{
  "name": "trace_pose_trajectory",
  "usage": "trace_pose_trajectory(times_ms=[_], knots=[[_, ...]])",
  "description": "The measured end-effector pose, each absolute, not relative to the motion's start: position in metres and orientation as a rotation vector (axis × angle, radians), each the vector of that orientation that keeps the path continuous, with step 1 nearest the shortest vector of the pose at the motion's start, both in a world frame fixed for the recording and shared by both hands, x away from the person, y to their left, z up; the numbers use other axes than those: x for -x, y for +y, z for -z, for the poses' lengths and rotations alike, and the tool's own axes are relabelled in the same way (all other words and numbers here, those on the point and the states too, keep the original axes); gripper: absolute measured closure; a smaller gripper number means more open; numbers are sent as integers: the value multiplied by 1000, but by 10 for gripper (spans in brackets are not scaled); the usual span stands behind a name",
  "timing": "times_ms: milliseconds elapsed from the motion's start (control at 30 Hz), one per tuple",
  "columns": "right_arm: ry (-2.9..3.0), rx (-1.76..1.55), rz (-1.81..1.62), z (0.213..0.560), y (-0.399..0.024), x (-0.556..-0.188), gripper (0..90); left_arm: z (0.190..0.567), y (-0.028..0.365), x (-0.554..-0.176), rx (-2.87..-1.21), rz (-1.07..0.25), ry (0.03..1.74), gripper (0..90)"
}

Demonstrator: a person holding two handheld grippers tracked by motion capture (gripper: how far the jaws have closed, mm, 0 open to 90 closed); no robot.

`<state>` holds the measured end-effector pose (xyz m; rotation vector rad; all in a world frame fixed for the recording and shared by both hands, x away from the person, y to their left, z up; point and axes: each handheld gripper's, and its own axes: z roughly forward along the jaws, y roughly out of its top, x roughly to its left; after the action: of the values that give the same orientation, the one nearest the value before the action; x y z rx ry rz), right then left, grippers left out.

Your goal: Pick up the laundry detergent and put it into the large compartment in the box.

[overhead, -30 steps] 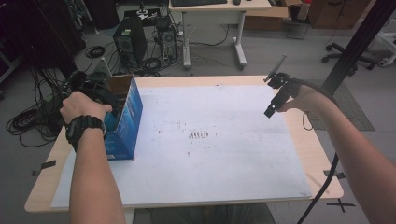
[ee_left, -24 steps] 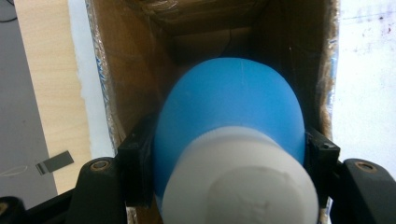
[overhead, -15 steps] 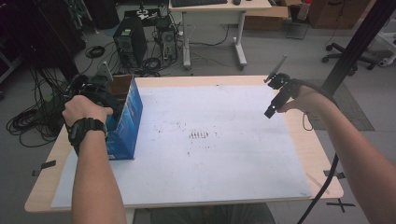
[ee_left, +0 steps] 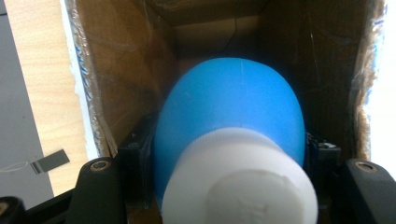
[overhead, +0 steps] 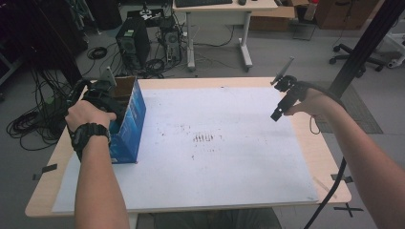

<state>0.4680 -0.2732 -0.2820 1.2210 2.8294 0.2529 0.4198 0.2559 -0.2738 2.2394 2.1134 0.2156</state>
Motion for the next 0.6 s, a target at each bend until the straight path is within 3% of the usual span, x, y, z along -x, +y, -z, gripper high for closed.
trace_pose_trajectory(times_ms=[600], knots=[[2834,-1216,-252,285,-272,-468,147,280,254,-421,-2255,-220,2103,367]])
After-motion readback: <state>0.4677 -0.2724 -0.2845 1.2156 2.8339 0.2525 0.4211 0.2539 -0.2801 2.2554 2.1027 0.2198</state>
